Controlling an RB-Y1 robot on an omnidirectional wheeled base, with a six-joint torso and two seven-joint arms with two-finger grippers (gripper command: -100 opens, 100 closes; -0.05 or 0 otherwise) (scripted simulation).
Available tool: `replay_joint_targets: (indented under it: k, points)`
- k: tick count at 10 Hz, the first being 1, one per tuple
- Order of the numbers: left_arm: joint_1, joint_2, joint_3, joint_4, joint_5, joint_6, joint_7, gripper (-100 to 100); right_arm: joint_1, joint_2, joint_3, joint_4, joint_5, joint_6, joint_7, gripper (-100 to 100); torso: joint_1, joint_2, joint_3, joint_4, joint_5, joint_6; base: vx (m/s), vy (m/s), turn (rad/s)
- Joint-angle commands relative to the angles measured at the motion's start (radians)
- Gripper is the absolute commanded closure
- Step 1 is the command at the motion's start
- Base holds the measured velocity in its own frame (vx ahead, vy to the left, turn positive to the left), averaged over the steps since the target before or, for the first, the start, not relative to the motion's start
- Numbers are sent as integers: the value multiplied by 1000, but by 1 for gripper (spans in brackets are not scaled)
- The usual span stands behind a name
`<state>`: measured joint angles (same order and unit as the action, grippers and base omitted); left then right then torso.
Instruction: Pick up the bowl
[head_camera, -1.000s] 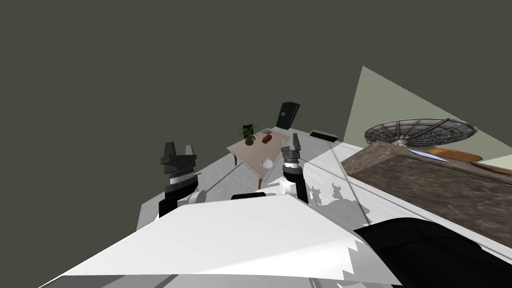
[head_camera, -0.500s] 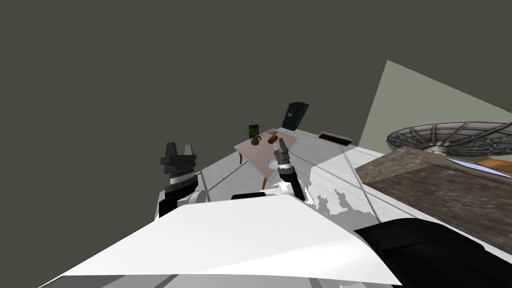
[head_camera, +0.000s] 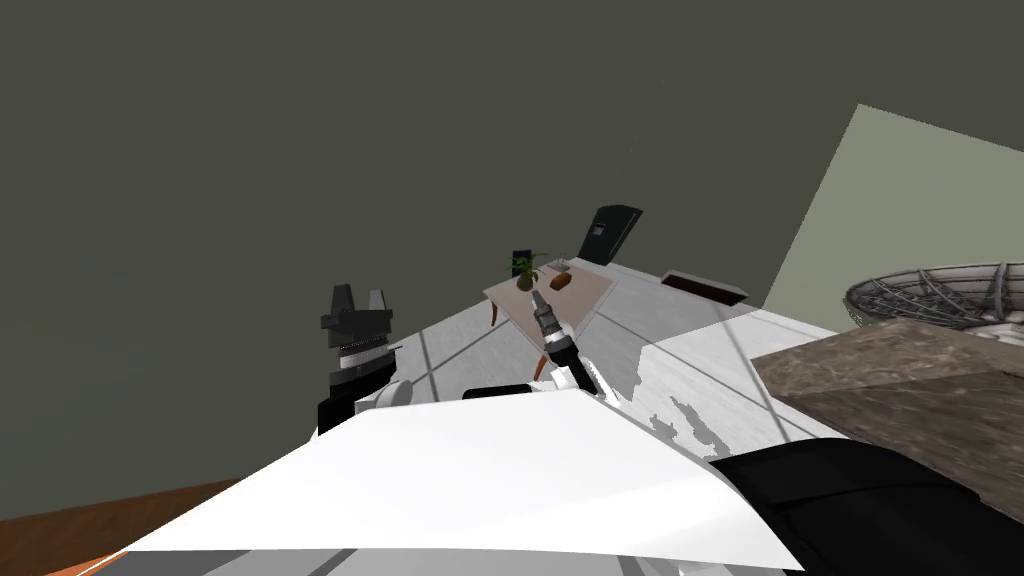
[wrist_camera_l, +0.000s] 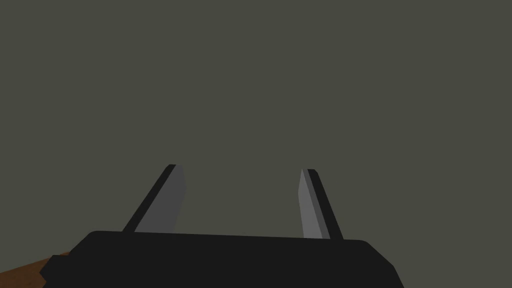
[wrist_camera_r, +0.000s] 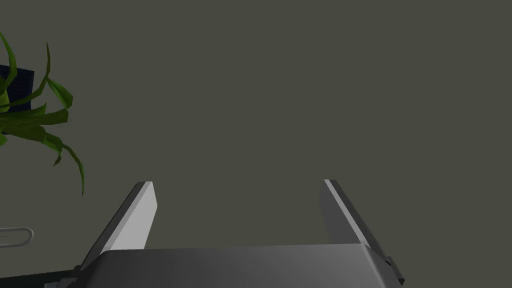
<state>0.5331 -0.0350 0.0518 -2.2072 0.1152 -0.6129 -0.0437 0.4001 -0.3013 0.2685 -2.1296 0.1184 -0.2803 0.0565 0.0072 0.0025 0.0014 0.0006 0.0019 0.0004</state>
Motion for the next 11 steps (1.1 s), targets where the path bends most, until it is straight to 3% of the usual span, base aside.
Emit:
replay_joint_targets:
  k: [1, 2, 3, 6, 7, 8, 9, 10, 11]
  points:
    - [0, 0, 0, 0, 0, 0, 0, 0, -6, -41, 29, 26, 2, 34, 26, -100, 0, 0, 0, 0, 0, 0, -17, 71, 183]
    - [0, 0, 0, 0, 0, 0, 0, 0, -19, -70, 58, 61, 6, 63, 54, -100, -2, 0, 0, 0, -1, -1, -11, 95, 281]
    - [0, 0, 0, 0, 0, 0, 0, 0, -19, -70, 58, 61, 6, 63, 54, -100, -1, 0, 0, 0, -1, -1, -10, 72, 79]
    - [0, 0, 0, 0, 0, 0, 0, 0, -61, -157, 148, 159, 21, 154, 140, -100, -1, 1, 0, 0, 0, -1, -22, 104, 255]
    - [0, 0, 0, 0, 0, 0, 0, 0, -61, -157, 149, 176, 21, 160, 146, -100, 1, 0, 0, 0, 0, 0, 1, 81, 58]
    - [0, 0, 0, 0, 0, 0, 0, 0, -77, -185, 180, 214, 27, 196, 179, -100, -2, 0, 0, 0, 0, 0, -8, 60, 166]
    - [0, 0, 0, 0, 0, 0, 0, 0, -77, -185, 180, 218, 27, 196, 179, -100, -3, 0, 0, 0, -1, 0, -5, 36, 104]
    - [0, 0, 0, 0, 0, 0, 0, 0, -93, -212, 211, 261, 35, 234, 214, -100, -5, 0, 0, 0, -1, 0, 2, 39, 192]
    - [0, 0, 0, 0, 0, 0, 0, 0, -93, -212, 211, 261, 35, 234, 214, -100, -6, 0, 0, 0, -1, 0, 3, 26, 81]
